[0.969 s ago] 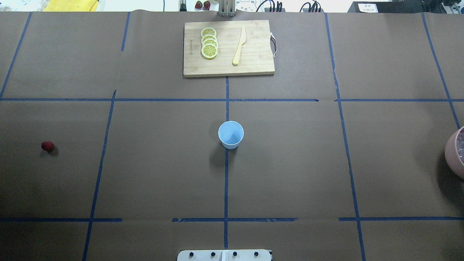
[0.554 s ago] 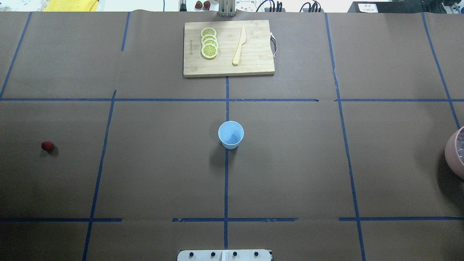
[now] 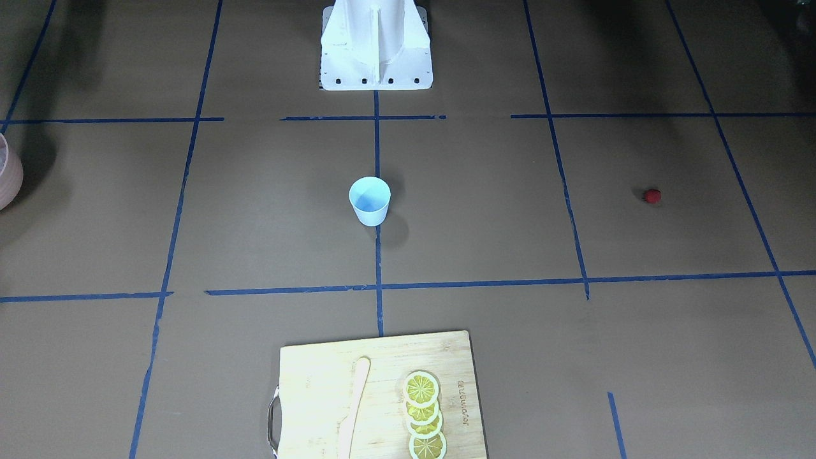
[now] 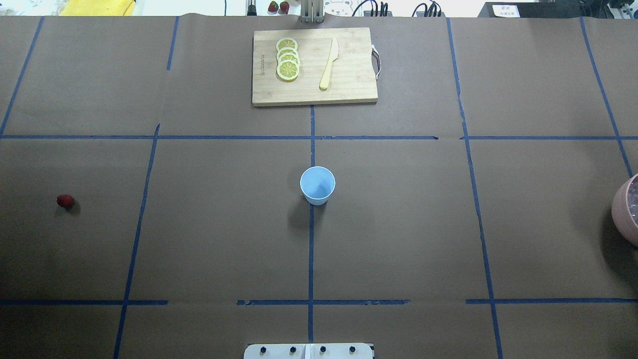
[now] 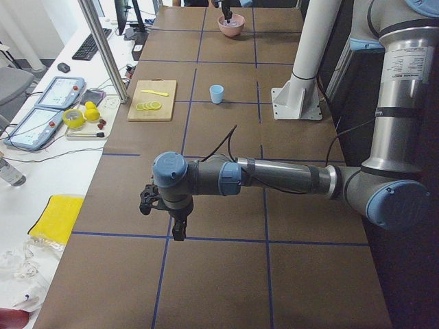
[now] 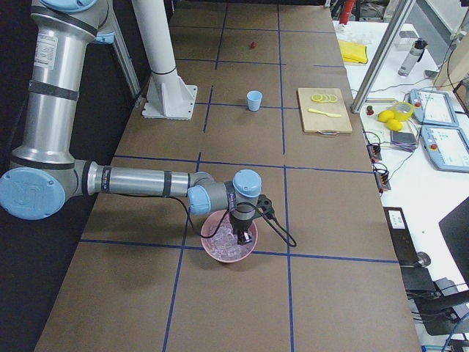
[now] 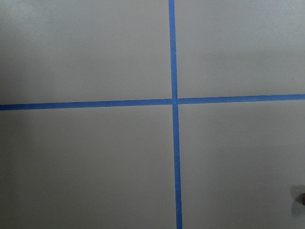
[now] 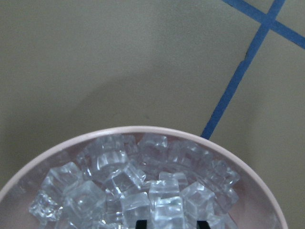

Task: Put ice and strawberries in cup

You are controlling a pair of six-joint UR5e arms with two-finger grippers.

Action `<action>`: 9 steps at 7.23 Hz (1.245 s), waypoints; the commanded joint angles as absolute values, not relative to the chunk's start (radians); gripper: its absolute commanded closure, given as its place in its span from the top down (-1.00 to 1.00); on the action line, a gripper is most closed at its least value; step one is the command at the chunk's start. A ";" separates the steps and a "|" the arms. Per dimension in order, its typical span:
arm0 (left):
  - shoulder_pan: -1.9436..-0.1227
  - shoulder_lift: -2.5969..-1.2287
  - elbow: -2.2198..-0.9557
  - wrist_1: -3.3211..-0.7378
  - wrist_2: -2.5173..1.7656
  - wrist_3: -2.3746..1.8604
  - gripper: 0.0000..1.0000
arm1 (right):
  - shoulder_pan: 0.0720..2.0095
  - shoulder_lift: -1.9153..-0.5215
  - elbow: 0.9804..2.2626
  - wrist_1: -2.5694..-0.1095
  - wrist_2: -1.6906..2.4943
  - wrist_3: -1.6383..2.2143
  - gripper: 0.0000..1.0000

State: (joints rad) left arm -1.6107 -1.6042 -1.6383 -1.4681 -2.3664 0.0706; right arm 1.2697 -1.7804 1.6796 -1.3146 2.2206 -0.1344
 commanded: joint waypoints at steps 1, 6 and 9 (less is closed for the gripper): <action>-1.611 -1.605 -1.647 -1.465 -2.365 0.071 1.00 | 1.270 -1.781 1.678 -1.316 2.218 -0.159 -0.96; -1.611 -1.609 -1.649 -1.462 -2.365 0.071 1.00 | 1.366 -1.770 1.790 -1.347 2.275 -0.160 -1.00; -1.611 -1.608 -1.649 -1.460 -2.367 0.069 1.00 | 1.404 -1.645 1.960 -1.625 2.322 -0.135 -1.00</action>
State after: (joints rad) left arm -1.6107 -1.6077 -1.6490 -1.4615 -2.3664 0.0696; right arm 1.3945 -1.7182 1.8992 -1.5054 2.3081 -0.1521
